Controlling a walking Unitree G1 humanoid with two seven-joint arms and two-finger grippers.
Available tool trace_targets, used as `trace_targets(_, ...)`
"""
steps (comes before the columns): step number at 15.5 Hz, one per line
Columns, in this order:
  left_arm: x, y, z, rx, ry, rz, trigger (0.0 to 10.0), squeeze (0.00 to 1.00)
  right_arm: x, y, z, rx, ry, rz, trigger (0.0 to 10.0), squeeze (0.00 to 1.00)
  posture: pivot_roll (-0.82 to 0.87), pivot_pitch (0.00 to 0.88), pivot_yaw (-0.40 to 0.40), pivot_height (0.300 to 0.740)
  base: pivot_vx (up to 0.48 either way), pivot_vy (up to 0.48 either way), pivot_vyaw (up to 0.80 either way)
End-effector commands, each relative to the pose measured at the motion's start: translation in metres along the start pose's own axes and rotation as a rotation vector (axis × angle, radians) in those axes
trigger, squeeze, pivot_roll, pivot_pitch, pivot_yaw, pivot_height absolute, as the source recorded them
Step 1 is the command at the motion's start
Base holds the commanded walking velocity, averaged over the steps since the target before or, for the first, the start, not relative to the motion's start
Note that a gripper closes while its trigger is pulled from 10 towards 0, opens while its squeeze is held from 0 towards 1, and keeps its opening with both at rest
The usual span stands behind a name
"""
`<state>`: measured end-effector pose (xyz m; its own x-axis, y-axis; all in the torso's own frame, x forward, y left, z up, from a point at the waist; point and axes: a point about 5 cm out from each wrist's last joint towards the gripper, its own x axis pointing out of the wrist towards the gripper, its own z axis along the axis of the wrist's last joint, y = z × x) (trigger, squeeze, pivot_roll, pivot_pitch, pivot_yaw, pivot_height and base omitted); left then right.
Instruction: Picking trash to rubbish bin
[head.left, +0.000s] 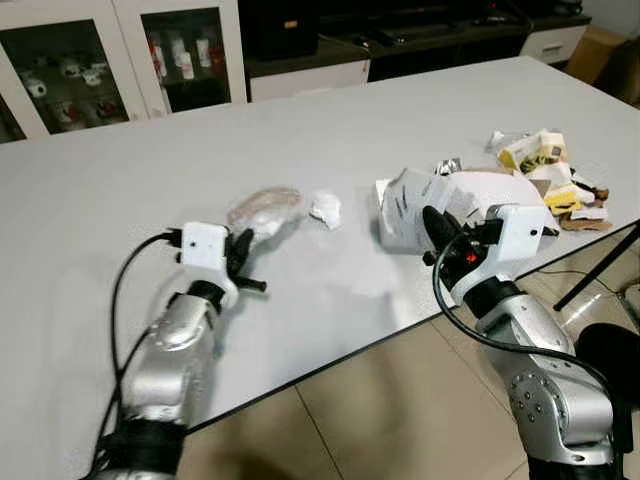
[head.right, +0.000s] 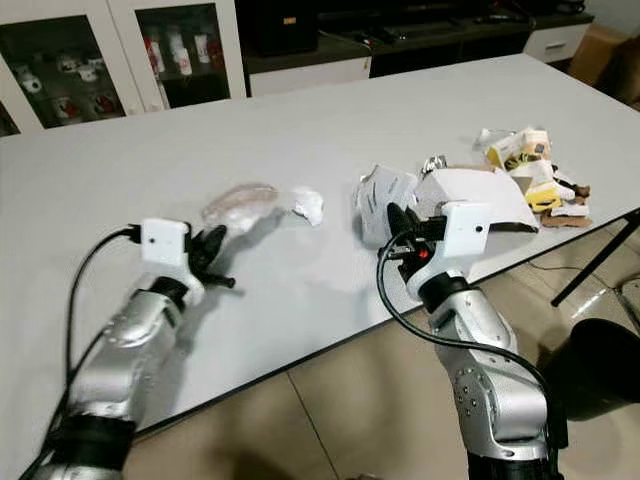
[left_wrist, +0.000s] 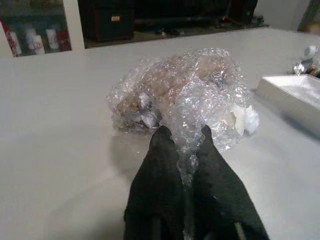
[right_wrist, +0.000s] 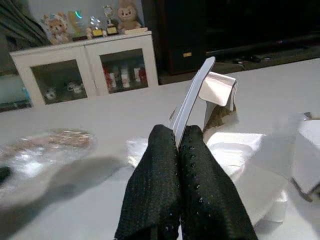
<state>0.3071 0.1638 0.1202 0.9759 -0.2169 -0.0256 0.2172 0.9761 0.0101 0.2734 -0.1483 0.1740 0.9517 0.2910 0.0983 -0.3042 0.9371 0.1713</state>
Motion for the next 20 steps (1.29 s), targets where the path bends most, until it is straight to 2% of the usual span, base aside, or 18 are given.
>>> trace_targets(1,-0.005,0.002,0.014,-0.008,-0.019,-0.003,0.0,0.0,-0.003,0.003,0.007,-0.062,-0.029,-0.005,0.0,0.0,-0.08,0.0,0.003,0.74,0.0,0.0,0.0)
trace_targets(2,-0.008,0.002,0.024,-0.022,-0.038,0.011,0.0,0.0,-0.005,0.006,0.009,-0.106,-0.032,-0.005,0.0,0.0,-0.09,0.0,0.007,0.74,0.0,0.0,0.0)
trace_targets(3,-0.008,0.002,0.024,-0.022,-0.038,0.011,0.0,0.0,-0.005,0.006,0.009,-0.106,-0.032,-0.005,0.0,0.0,-0.09,0.0,0.007,0.74,0.0,0.0,0.0)
trace_targets(4,-0.013,0.002,0.033,0.0,-0.064,0.028,1.9,0.0,-0.007,0.009,0.012,-0.13,-0.041,-0.001,0.0,0.0,-0.09,0.0,0.005,0.74,0.0,0.0,0.0)
trace_targets(5,-0.015,0.003,0.037,0.023,-0.073,0.038,1.9,0.0,-0.007,0.011,0.013,-0.133,-0.047,0.002,0.0,0.0,-0.09,0.0,0.005,0.74,0.0,0.0,0.0)
trace_targets(6,-0.019,0.002,0.041,0.038,-0.084,0.041,10.0,0.0,-0.008,0.013,0.016,-0.138,-0.057,0.008,0.0,0.0,-0.08,0.0,0.002,0.74,0.0,0.0,0.0)
trace_targets(8,-0.03,-0.003,0.062,0.058,-0.147,0.026,10.0,0.0,-0.007,0.018,0.019,-0.171,-0.066,0.014,0.0,0.0,-0.07,0.0,-0.012,0.74,0.0,0.0,0.0)
trace_targets(9,-0.032,-0.004,0.063,0.064,-0.151,0.021,10.0,0.0,-0.007,0.019,0.019,-0.186,-0.062,0.011,0.0,0.0,-0.07,0.0,-0.013,0.74,0.0,0.0,0.0)
trace_targets(10,-0.034,-0.004,0.056,0.091,-0.12,0.008,10.0,0.0,-0.006,0.016,0.018,-0.249,-0.055,-0.03,10.0,0.0,-0.07,0.0,-0.014,0.74,0.0,0.0,0.0)
trace_targets(12,-0.035,-0.007,0.055,0.085,-0.109,0.021,10.0,0.0,-0.007,0.008,0.013,-0.296,-0.008,-0.102,10.0,0.0,-0.07,0.0,-0.018,0.74,0.0,0.0,0.0)
trace_targets(15,-0.035,-0.01,0.058,0.104,-0.107,0.01,10.0,0.0,-0.009,0.006,0.009,-0.31,0.011,-0.124,10.0,0.0,-0.08,0.0,-0.019,0.74,0.0,0.0,0.0)
trace_targets(20,-0.036,-0.01,0.056,0.133,-0.091,0.009,10.0,0.0,-0.014,0.014,0.003,-0.314,0.026,-0.109,10.0,0.0,-0.08,0.0,-0.028,0.74,0.0,-0.353,-0.31)
